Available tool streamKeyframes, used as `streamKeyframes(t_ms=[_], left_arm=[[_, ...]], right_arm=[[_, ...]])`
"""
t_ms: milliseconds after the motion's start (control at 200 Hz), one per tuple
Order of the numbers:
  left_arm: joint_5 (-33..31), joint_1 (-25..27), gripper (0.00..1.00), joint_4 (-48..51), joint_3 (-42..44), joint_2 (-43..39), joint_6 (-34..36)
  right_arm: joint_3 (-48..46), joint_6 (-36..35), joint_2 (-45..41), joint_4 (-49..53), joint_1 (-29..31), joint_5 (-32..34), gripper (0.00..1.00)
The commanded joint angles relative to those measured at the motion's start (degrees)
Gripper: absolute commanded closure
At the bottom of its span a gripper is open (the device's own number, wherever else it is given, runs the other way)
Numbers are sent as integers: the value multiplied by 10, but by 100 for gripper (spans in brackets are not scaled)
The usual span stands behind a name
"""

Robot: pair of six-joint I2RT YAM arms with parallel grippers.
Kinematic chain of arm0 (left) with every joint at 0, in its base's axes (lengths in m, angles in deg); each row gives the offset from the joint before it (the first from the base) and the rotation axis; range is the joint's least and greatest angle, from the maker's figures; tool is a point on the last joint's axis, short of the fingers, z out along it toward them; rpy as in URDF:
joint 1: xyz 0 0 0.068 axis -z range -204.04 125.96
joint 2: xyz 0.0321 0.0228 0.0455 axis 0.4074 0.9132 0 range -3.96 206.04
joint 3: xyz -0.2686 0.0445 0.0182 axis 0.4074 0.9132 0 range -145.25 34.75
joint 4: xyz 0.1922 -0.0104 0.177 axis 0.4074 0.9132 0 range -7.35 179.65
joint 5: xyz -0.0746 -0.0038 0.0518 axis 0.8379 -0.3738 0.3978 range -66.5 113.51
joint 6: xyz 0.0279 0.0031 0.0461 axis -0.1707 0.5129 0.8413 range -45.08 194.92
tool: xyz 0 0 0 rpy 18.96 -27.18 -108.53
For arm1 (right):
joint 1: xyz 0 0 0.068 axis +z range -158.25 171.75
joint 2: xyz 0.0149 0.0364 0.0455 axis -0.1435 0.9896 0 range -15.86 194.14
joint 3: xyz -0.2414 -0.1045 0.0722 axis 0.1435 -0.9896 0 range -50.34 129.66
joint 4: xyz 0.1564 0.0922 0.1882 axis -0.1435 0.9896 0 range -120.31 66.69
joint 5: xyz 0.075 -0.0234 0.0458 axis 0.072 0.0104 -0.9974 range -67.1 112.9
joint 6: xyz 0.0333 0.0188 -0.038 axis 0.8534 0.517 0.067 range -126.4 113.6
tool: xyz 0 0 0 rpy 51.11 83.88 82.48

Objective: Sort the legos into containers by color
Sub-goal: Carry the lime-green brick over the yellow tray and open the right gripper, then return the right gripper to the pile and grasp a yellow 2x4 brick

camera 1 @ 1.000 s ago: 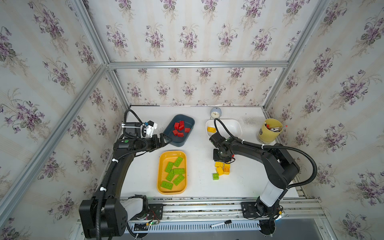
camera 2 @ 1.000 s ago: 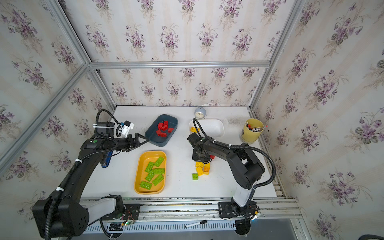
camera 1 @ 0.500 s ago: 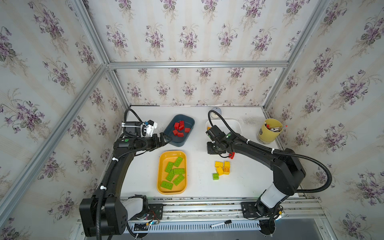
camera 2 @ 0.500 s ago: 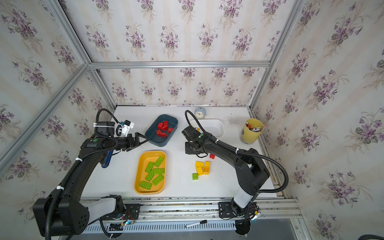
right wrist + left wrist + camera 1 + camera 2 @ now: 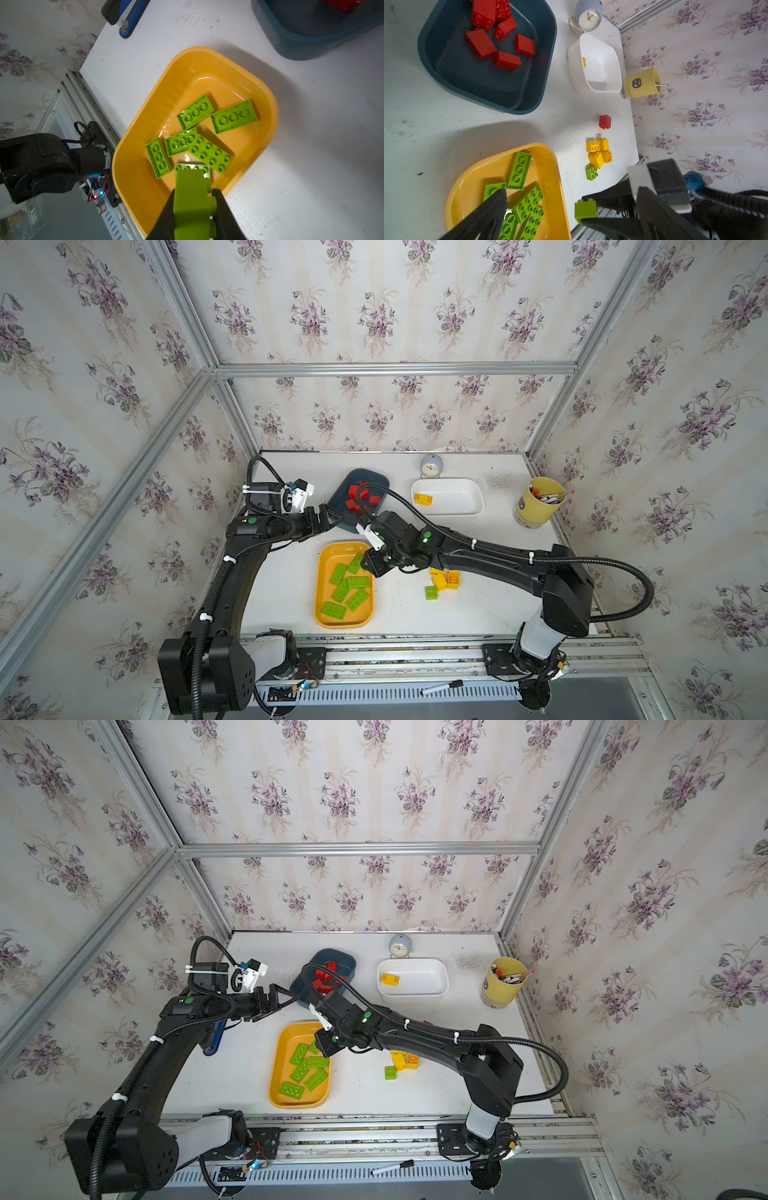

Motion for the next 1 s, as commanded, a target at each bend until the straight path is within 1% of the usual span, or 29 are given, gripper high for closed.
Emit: streamKeyframes(t_ms=[0, 125, 185, 270, 340, 460, 500, 615, 760, 910, 995], left_arm=[[7, 0, 1, -1, 2, -4, 5], [7, 0, 1, -1, 7, -5, 4], [6, 0, 1, -1, 8, -5, 5], [7, -1, 1, -1, 8, -5, 6], [6, 0, 1, 0, 8, -4, 7], [7, -1, 1, -1, 7, -4, 8], [7, -1, 1, 0, 7, -3, 9], [8, -1, 1, -1, 7, 1, 9], [9, -1, 1, 0, 7, 2, 11], [9, -1, 1, 0, 8, 4, 11], [10, -1, 1, -1, 9, 7, 11]], right_arm=[[16, -17, 27, -58, 16, -40, 81], [29, -28, 67, -77, 30, -54, 80], [37, -33, 84, -86, 34, -73, 79], [53, -49, 106, -82, 41, -89, 76], [60, -62, 117, -74, 47, -92, 69], [55, -76, 110, -64, 46, -85, 49], [53, -82, 102, -56, 45, -77, 45], [29, -76, 69, -50, 28, -69, 39], [-24, -69, -4, -31, -2, -44, 32], [-76, -46, -87, 45, -50, 9, 27], [-101, -63, -128, 92, -82, 27, 26]])
